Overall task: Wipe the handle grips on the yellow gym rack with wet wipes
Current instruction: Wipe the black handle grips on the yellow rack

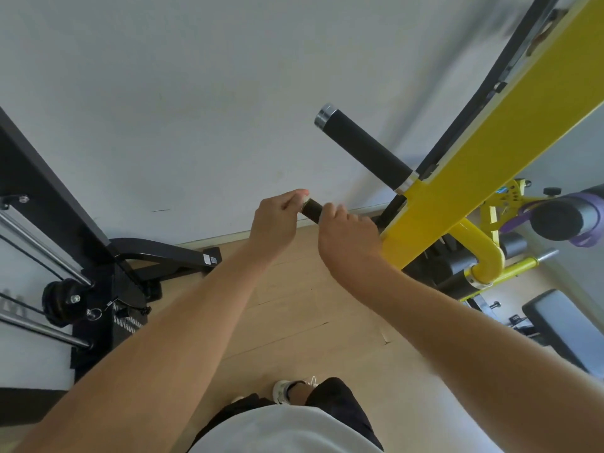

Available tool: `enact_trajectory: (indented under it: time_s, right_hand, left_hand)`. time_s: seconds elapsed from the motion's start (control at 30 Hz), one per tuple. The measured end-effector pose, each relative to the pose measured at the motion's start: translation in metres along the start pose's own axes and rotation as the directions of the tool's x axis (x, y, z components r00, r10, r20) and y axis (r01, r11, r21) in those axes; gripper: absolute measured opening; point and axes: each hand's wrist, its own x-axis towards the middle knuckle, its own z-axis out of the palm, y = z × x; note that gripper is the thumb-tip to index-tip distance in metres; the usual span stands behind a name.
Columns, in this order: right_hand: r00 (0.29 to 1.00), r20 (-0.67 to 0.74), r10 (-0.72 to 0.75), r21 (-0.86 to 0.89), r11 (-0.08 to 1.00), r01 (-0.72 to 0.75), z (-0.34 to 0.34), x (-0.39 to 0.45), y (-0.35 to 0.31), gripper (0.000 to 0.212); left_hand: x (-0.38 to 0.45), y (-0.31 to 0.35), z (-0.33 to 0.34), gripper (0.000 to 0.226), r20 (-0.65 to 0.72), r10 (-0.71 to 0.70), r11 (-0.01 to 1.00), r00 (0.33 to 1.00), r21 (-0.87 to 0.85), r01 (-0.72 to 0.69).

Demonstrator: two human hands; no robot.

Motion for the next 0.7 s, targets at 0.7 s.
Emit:
enact_trajectory:
  time_s: [0.7]
  right_hand:
    - [0.913,-0.4,0.076,0.359,0.93,0.08,-0.131,0.004,0.035,0.026]
  left_hand:
    - [0.012,0.108,-0.054,0.033,-0.126,0.27,0.96,0.954,-0.035,-0.277]
